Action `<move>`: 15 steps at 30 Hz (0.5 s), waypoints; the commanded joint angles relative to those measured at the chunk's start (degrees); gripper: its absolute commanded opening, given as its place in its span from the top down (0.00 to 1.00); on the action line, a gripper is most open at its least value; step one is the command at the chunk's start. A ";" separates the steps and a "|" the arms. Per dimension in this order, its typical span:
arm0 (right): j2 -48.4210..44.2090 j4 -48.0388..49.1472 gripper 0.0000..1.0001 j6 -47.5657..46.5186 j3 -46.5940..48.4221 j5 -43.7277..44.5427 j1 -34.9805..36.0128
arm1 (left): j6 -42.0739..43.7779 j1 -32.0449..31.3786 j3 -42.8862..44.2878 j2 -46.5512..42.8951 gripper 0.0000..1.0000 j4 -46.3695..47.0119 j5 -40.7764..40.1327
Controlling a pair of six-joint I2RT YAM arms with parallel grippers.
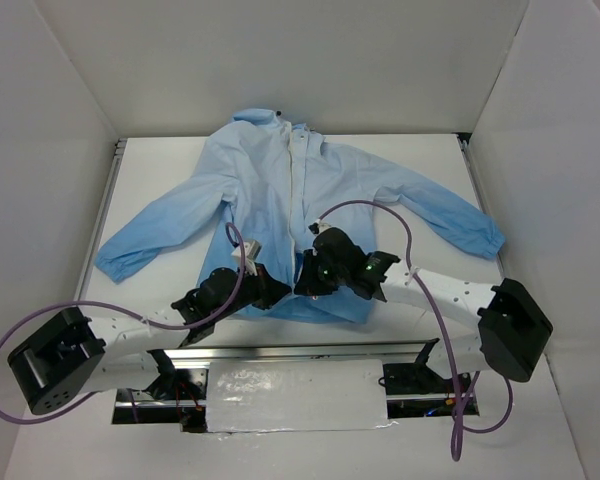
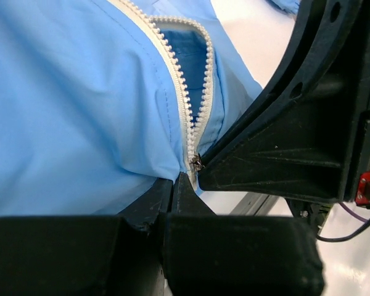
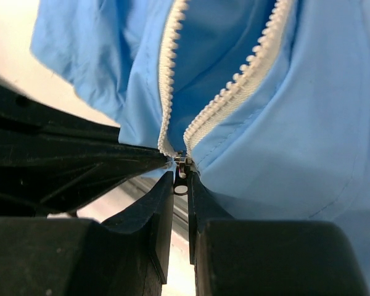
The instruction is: Zip up the jacket
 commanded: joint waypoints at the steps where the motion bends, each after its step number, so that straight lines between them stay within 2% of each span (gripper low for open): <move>1: 0.90 2.16 1.00 6.02 4.07 9.81 2.19 | 1.09 -1.30 1.18 1.74 1.00 0.38 2.54; 6: 2.04 4.12 1.00 7.69 3.35 10.17 3.25 | 1.18 -1.74 2.59 3.86 1.00 0.02 1.57; 10: 0.99 5.68 1.00 9.89 2.65 14.47 3.87 | 2.23 -2.26 3.64 5.17 1.00 0.12 2.62; 15: 1.77 2.62 1.00 8.31 9.66 16.85 1.50 | 2.50 -4.28 3.47 7.28 1.00 1.43 3.24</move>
